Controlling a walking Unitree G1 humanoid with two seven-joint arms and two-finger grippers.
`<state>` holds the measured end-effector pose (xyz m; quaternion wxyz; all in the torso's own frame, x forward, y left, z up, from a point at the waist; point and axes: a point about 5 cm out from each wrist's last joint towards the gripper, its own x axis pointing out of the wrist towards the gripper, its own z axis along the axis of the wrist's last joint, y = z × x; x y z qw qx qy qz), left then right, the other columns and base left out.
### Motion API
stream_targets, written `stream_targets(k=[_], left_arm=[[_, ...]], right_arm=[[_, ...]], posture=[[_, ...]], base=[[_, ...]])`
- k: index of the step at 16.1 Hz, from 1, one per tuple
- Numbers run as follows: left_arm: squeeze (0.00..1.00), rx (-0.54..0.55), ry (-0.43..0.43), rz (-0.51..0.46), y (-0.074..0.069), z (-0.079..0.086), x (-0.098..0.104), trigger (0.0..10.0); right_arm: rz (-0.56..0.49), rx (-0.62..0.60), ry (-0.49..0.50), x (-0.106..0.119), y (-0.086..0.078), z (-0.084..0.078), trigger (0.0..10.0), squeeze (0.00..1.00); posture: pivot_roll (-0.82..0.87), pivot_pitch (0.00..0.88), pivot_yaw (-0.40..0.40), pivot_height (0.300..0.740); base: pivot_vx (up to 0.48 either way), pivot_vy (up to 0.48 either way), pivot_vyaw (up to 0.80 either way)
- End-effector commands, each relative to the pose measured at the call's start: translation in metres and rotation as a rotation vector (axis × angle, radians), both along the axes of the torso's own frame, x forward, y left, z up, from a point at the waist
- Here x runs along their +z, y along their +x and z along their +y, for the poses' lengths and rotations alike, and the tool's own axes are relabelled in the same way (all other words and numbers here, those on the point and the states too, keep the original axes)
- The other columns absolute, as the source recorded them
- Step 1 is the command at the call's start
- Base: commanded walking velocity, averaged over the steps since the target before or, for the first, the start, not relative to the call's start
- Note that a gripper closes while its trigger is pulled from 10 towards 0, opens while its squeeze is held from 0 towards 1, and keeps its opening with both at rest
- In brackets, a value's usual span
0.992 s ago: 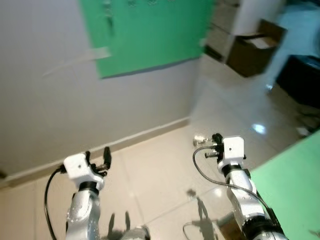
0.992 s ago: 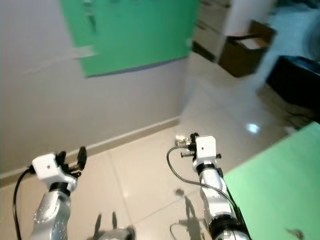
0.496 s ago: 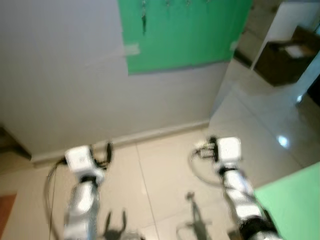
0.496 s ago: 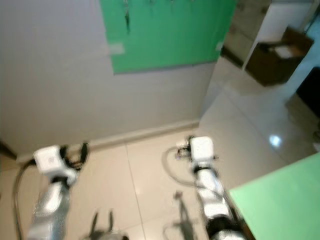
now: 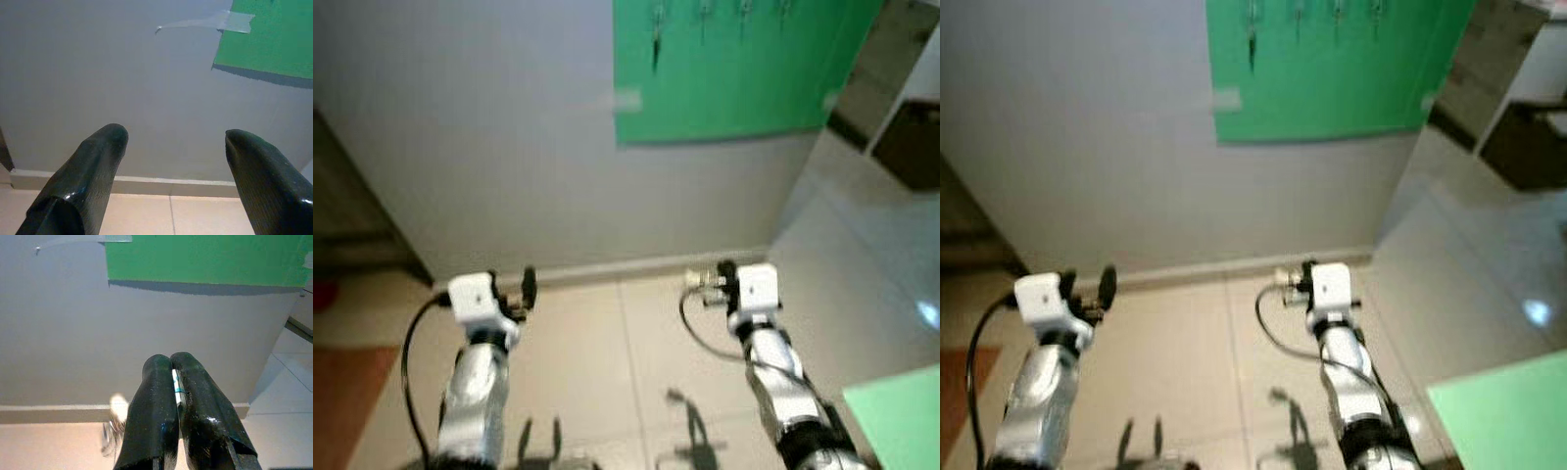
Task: Hang keys on a hook
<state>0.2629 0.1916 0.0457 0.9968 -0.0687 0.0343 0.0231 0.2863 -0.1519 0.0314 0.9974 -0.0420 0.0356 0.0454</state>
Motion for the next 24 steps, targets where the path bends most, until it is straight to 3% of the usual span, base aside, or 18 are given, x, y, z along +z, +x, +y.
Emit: stream_targets(k=[1, 12, 14, 24], left_arm=[[0.00, -0.026, 0.015, 0.010, 0.004, -0.005, 0.000, 10.0], [0.00, -0.053, 0.057, 0.013, 0.007, -0.013, 0.000, 10.0], [0.00, -0.033, 0.026, 0.016, 0.007, -0.013, 0.000, 10.0], [0.00, -0.032, 0.050, 0.020, 0.009, -0.012, 0.000, 10.0]], right_arm=[[0.002, -0.014, -0.006, 0.001, 0.002, -0.003, 10.0, 0.00], [0.024, 0.045, -0.021, 0.000, 0.006, 0.006, 10.0, 0.00], [0.029, 0.050, -0.023, -0.001, 0.007, 0.007, 10.0, 0.00], [0.039, 0.070, -0.029, -0.002, 0.009, 0.011, 10.0, 0.00]], posture=[[-0.06, 0.000, 0.023, 0.740], [-0.04, 0.000, 0.011, 0.740], [-0.04, 0.000, 0.010, 0.740], [-0.04, 0.000, 0.011, 0.740]], base=[[0.000, 0.000, 0.00], [0.479, 0.000, 0.00], [0.480, 0.000, 0.00], [0.480, 0.000, 0.00]])
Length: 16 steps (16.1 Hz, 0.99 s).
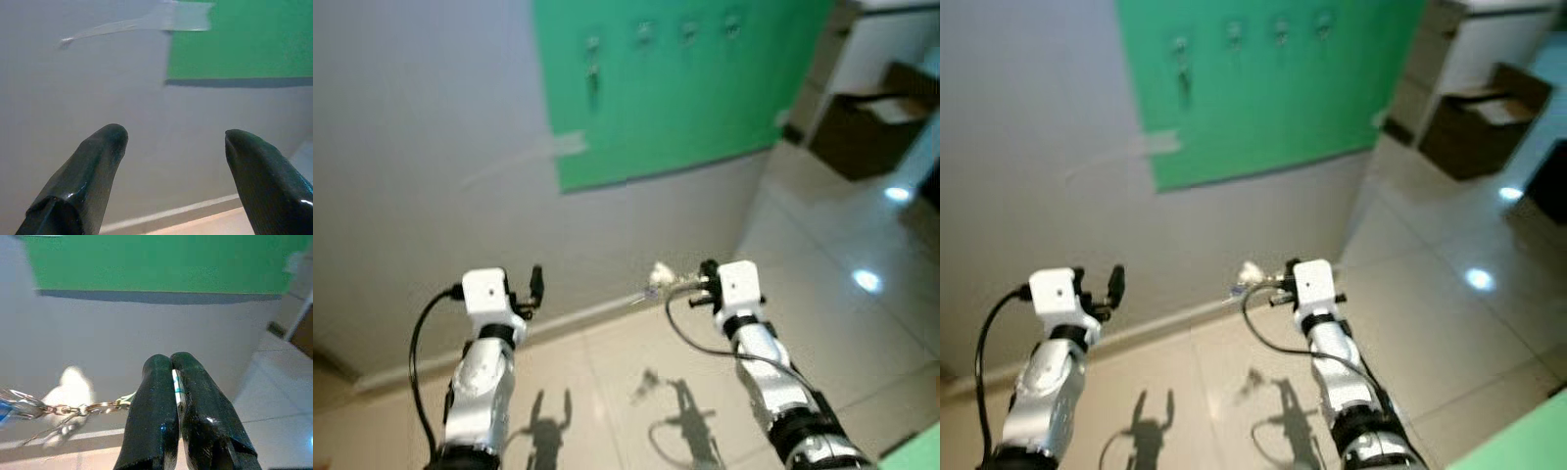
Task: Hang keys on a hook
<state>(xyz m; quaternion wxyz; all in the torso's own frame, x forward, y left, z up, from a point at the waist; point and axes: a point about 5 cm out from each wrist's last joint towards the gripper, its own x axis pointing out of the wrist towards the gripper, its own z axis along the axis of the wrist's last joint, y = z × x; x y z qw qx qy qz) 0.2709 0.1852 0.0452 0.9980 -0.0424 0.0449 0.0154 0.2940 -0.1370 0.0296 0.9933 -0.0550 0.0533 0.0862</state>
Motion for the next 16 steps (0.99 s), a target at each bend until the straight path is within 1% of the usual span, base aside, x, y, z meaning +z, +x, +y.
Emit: stream_targets(k=[1, 7, 12, 16], left_arm=[[0.00, -0.009, -0.002, 0.002, 0.0011, -0.0051, -0.0002, 10.0], [0.00, -0.001, 0.020, 0.011, 0.0012, -0.0018, -0.0010, 10.0], [0.00, 0.000, 0.055, 0.022, 0.0011, -0.0007, -0.0021, 10.0], [0.00, 0.015, 0.074, 0.040, 0.0006, 0.0014, -0.0051, 10.0]], right_arm=[[0.004, -0.004, -0.007, -0.0003, 0.0007, -0.0025, 10.0, 0.00], [0.012, 0.016, -0.021, -0.0012, 0.0009, 0.0013, 10.0, 0.00], [0.018, 0.026, -0.024, -0.0021, 0.0012, 0.0040, 10.0, 0.00], [0.021, 0.039, -0.031, -0.0028, 0.0010, 0.0063, 10.0, 0.00]], posture=[[-0.03, 0.000, 0.010, 0.740], [-0.03, 0.000, 0.010, 0.740], [-0.02, 0.000, 0.010, 0.740], [-0.02, 0.000, 0.009, 0.740]], base=[[0.458, 0.000, 0.00], [0.446, 0.000, 0.00], [0.298, -0.370, 0.00], [0.000, -0.478, 0.00]])
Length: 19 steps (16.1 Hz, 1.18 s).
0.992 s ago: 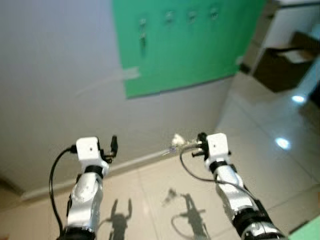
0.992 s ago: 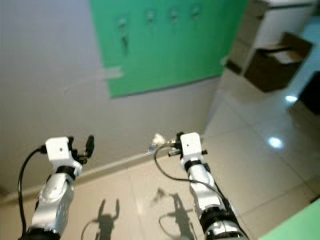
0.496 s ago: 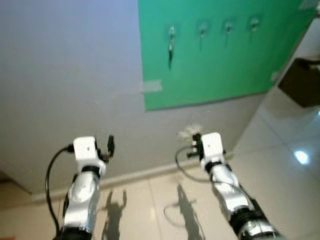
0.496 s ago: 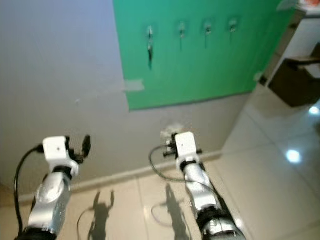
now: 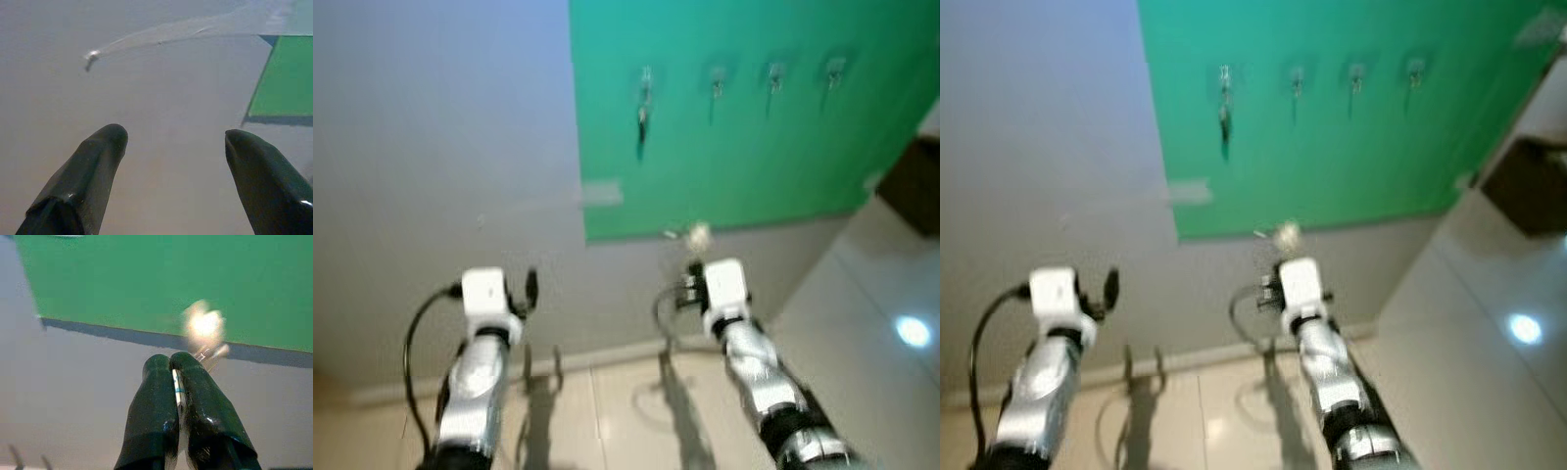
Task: Hang keys on a hook
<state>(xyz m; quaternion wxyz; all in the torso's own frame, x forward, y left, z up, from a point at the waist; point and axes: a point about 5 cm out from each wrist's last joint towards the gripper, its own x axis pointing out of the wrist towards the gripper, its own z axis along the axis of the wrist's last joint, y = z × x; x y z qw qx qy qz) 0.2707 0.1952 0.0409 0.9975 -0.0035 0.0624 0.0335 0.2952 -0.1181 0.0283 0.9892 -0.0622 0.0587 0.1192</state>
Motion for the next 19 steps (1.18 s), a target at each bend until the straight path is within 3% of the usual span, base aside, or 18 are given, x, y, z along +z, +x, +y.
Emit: stream_targets(k=[1, 6, 19], left_arm=[[0.00, -0.017, -0.009, 0.007, 0.0008, -0.0085, -0.0015, 10.0], [0.00, -0.010, -0.015, 0.009, 0.0001, -0.0084, -0.0028, 10.0], [0.00, 0.012, -0.055, 0.019, -0.0016, -0.0105, -0.0054, 10.0]], right_arm=[[0.006, -0.020, -0.023, -0.0015, -0.0001, -0.0116, 10.0, 0.00], [0.005, -0.003, -0.027, -0.0017, -0.0006, -0.0094, 10.0, 0.00], [0.019, 0.003, -0.043, -0.0043, -0.0018, -0.0124, 10.0, 0.00]], posture=[[-0.02, 0.000, 0.007, 0.740], [-0.01, 0.000, 0.000, 0.740], [-0.02, 0.000, -0.003, 0.740]], base=[[0.000, -0.480, 0.00], [0.061, -0.438, 0.00], [0.471, 0.000, 0.00]])
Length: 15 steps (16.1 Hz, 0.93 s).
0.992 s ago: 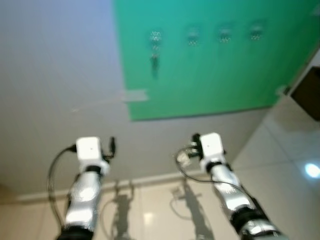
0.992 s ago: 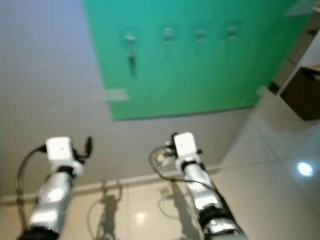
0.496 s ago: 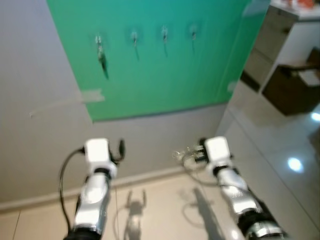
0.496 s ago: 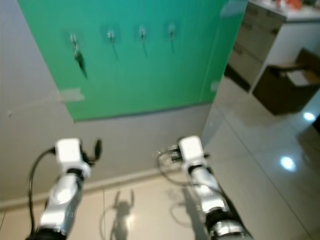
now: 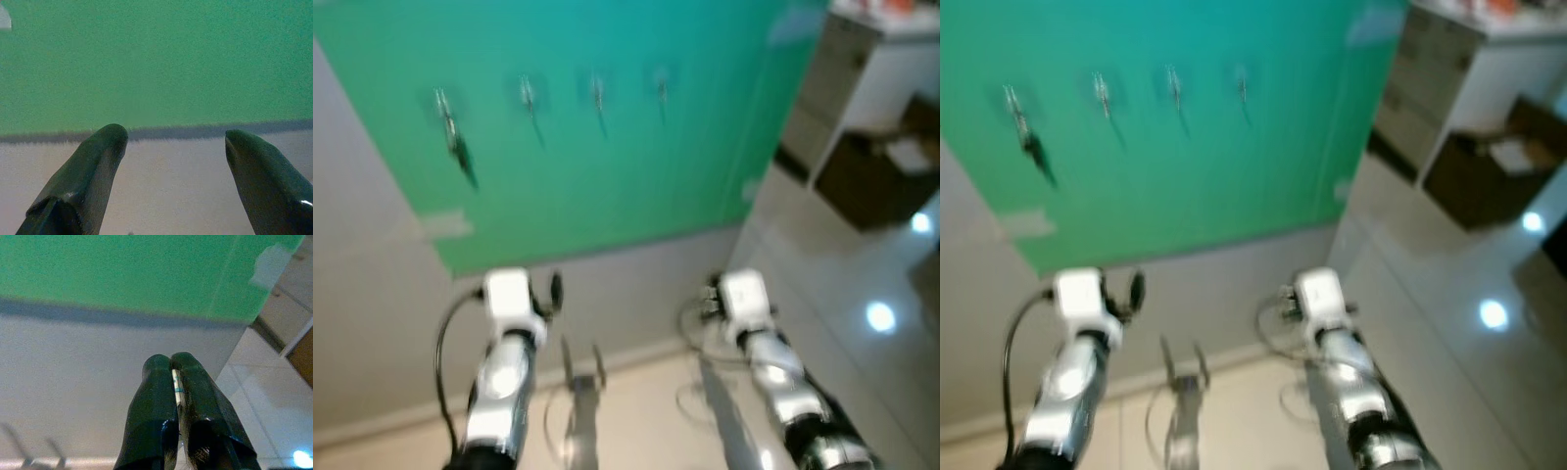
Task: Hang keys on a hook
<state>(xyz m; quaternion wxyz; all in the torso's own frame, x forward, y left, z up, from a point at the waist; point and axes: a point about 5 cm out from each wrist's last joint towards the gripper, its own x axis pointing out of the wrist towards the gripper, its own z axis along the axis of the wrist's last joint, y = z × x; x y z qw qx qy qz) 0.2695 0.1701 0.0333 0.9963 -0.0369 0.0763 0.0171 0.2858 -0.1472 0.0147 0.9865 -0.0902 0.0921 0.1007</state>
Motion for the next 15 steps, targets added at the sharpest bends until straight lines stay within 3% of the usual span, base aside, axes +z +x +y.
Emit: stream_targets(k=[1, 7, 12, 15], left_arm=[[0.00, 0.042, 0.012, -0.007, -0.0004, 0.0145, 0.0024, 10.0], [0.00, 0.042, 0.015, 0.014, -0.0009, 0.0122, 0.0001, 10.0], [0.00, 0.040, 0.030, 0.018, -0.0011, 0.0120, -0.0002, 10.0], [0.00, 0.035, 0.048, 0.028, -0.0012, 0.0107, -0.0009, 10.0]], right_arm=[[-0.036, 0.040, 0.021, 0.0092, 0.0076, 0.0165, 10.0, 0.00], [-0.029, 0.055, 0.008, 0.0080, 0.0070, 0.0164, 10.0, 0.00], [-0.015, 0.042, -0.002, 0.0066, 0.0077, 0.0158, 10.0, 0.00], [-0.003, 0.026, -0.004, 0.0054, 0.0080, 0.0131, 10.0, 0.00]], posture=[[-0.02, 0.000, -0.003, 0.740], [-0.02, 0.000, -0.005, 0.740], [-0.02, 0.000, -0.006, 0.740], [-0.02, 0.000, -0.005, 0.740]], base=[[0.458, 0.000, 0.00], [0.000, 0.000, 0.00], [0.000, 0.000, 0.72], [0.000, 0.000, 0.00]])
